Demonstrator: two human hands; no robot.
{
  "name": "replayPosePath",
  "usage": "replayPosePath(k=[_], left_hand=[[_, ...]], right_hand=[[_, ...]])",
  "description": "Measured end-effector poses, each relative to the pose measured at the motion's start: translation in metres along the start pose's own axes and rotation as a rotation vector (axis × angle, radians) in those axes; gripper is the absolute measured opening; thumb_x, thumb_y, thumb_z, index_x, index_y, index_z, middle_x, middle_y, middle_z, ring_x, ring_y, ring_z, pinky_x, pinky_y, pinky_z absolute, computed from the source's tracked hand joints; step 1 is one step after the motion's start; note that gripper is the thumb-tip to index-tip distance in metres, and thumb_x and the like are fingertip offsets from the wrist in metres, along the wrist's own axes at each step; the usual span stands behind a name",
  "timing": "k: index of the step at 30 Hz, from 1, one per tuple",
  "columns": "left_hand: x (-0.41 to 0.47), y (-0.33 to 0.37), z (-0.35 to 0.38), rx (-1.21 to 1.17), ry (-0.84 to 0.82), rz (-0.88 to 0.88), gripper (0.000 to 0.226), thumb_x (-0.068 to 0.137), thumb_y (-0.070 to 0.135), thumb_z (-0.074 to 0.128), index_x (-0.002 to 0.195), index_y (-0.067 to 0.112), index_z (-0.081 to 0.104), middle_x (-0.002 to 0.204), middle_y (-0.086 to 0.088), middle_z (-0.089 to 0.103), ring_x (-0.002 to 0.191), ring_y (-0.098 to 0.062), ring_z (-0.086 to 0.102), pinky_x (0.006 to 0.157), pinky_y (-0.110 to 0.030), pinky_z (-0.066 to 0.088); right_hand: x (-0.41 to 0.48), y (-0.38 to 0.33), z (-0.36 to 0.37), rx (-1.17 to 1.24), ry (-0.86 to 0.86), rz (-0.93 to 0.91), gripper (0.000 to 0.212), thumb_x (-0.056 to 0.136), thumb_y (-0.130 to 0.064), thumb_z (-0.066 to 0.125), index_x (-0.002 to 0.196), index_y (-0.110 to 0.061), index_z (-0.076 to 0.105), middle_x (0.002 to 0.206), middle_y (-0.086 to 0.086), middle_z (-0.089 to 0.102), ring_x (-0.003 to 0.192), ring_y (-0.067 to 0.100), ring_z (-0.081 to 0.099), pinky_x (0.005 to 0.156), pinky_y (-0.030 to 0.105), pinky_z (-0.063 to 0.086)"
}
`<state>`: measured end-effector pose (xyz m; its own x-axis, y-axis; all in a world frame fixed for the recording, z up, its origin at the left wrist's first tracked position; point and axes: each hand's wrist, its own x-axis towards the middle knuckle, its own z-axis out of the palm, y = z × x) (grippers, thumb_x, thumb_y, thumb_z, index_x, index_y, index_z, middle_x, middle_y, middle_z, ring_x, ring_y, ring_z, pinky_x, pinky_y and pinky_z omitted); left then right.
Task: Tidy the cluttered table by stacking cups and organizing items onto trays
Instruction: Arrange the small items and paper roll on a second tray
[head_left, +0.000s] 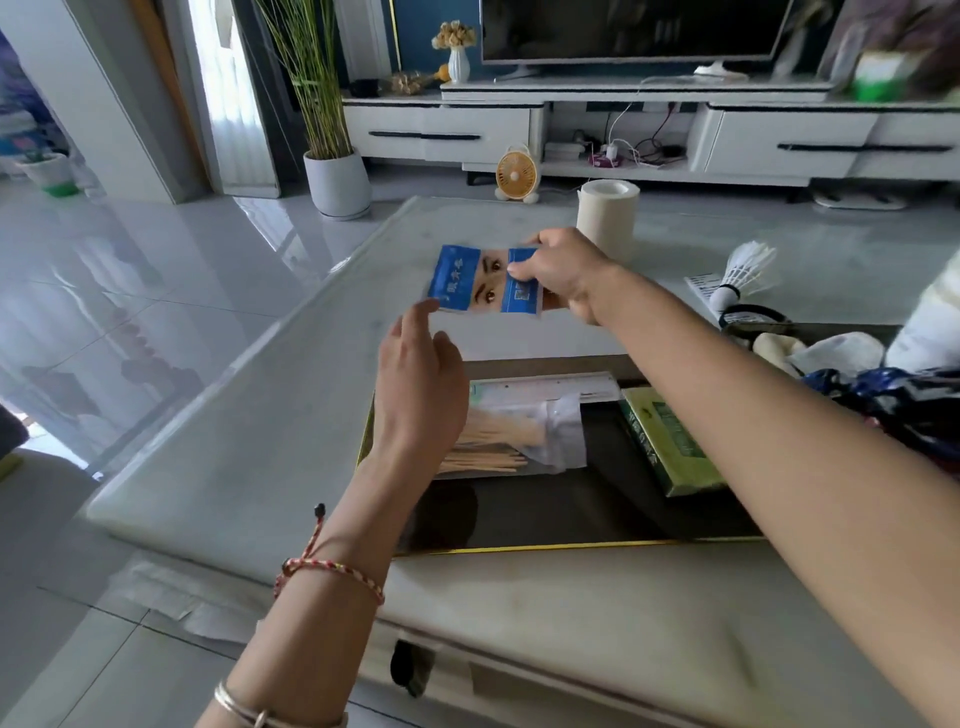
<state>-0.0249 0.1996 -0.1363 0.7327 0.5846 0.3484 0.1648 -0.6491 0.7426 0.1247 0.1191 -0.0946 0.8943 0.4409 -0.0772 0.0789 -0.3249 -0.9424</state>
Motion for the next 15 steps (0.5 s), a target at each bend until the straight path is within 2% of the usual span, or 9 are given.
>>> replayPosePath(k=[2, 3, 5, 7, 8, 10, 12, 13, 15], left_hand=[[0.000, 0.010, 0.005, -0.056, 0.108, 0.025, 0.037, 0.096, 0.010, 0.036, 0.132, 0.011, 0.044, 0.135, -0.010, 0.046, 0.124, -0.022, 0.040, 0.077, 0.001, 0.021], [0.000, 0.014, 0.008, -0.067, 0.142, 0.031, 0.035, 0.096, 0.009, 0.036, 0.130, 0.010, 0.046, 0.134, -0.010, 0.046, 0.124, -0.021, 0.040, 0.078, 0.002, 0.019], [0.001, 0.018, 0.014, -0.057, 0.148, 0.042, 0.034, 0.095, 0.008, 0.037, 0.126, 0.010, 0.049, 0.132, -0.009, 0.049, 0.122, -0.021, 0.042, 0.080, -0.004, 0.019], [-0.004, 0.024, 0.026, -0.047, 0.050, 0.069, 0.033, 0.094, 0.007, 0.037, 0.123, 0.009, 0.053, 0.128, -0.010, 0.052, 0.120, -0.022, 0.043, 0.081, -0.010, 0.023], [-0.007, 0.025, 0.031, -0.027, -0.006, 0.080, 0.033, 0.094, 0.007, 0.037, 0.122, 0.009, 0.053, 0.128, -0.010, 0.052, 0.119, -0.023, 0.043, 0.084, -0.014, 0.025], [-0.016, 0.028, 0.041, 0.006, -0.113, 0.116, 0.033, 0.095, 0.008, 0.036, 0.123, 0.010, 0.054, 0.130, -0.009, 0.052, 0.120, -0.022, 0.043, 0.090, -0.022, 0.029], [-0.022, 0.030, 0.046, 0.014, -0.189, 0.150, 0.032, 0.095, 0.009, 0.036, 0.122, 0.011, 0.054, 0.130, -0.008, 0.052, 0.119, -0.022, 0.043, 0.094, -0.027, 0.034], [-0.023, 0.029, 0.047, 0.017, -0.220, 0.160, 0.033, 0.095, 0.009, 0.036, 0.122, 0.012, 0.054, 0.131, -0.008, 0.052, 0.119, -0.022, 0.044, 0.094, -0.029, 0.035], [-0.023, 0.028, 0.047, 0.028, -0.263, 0.175, 0.034, 0.095, 0.009, 0.035, 0.121, 0.013, 0.055, 0.130, -0.007, 0.052, 0.117, -0.021, 0.045, 0.093, -0.032, 0.038]], right_hand=[[-0.021, -0.006, -0.018, -0.095, -0.156, 0.033, 0.009, 0.089, -0.001, 0.055, 0.091, -0.009, 0.053, 0.096, 0.014, 0.063, 0.082, 0.021, 0.062, 0.072, 0.033, 0.052], [-0.030, -0.007, -0.023, -0.156, -0.230, 0.068, 0.010, 0.089, 0.000, 0.054, 0.085, -0.009, 0.053, 0.088, 0.013, 0.063, 0.076, 0.020, 0.062, 0.070, 0.031, 0.052], [-0.044, -0.004, -0.025, -0.321, -0.314, 0.143, 0.001, 0.089, -0.002, 0.056, 0.090, -0.002, 0.057, 0.083, 0.013, 0.062, 0.068, 0.017, 0.059, 0.062, 0.027, 0.052], [-0.053, 0.004, -0.030, -0.563, -0.326, 0.147, 0.024, 0.088, -0.015, 0.063, 0.102, 0.005, 0.060, 0.084, 0.014, 0.061, 0.063, 0.018, 0.059, 0.055, 0.025, 0.053], [-0.054, 0.007, -0.032, -0.686, -0.333, 0.138, 0.034, 0.087, -0.025, 0.065, 0.105, 0.005, 0.062, 0.085, 0.013, 0.063, 0.066, 0.020, 0.062, 0.059, 0.027, 0.055], [-0.053, 0.014, -0.042, -0.813, -0.225, 0.080, 0.042, 0.086, -0.036, 0.063, 0.107, 0.000, 0.061, 0.095, 0.013, 0.066, 0.077, 0.023, 0.067, 0.068, 0.033, 0.057], [-0.046, 0.020, -0.056, -0.741, -0.024, 0.027, 0.036, 0.088, -0.032, 0.061, 0.108, -0.001, 0.060, 0.099, 0.011, 0.063, 0.078, 0.022, 0.062, 0.060, 0.027, 0.051], [-0.041, 0.024, -0.062, -0.710, 0.089, 0.001, 0.033, 0.089, -0.027, 0.059, 0.110, -0.001, 0.059, 0.102, 0.012, 0.061, 0.082, 0.023, 0.058, 0.062, 0.027, 0.048], [-0.030, 0.034, -0.073, -0.730, 0.297, -0.004, 0.034, 0.088, -0.019, 0.056, 0.118, -0.003, 0.053, 0.117, 0.016, 0.054, 0.102, 0.028, 0.053, 0.078, 0.031, 0.045]])
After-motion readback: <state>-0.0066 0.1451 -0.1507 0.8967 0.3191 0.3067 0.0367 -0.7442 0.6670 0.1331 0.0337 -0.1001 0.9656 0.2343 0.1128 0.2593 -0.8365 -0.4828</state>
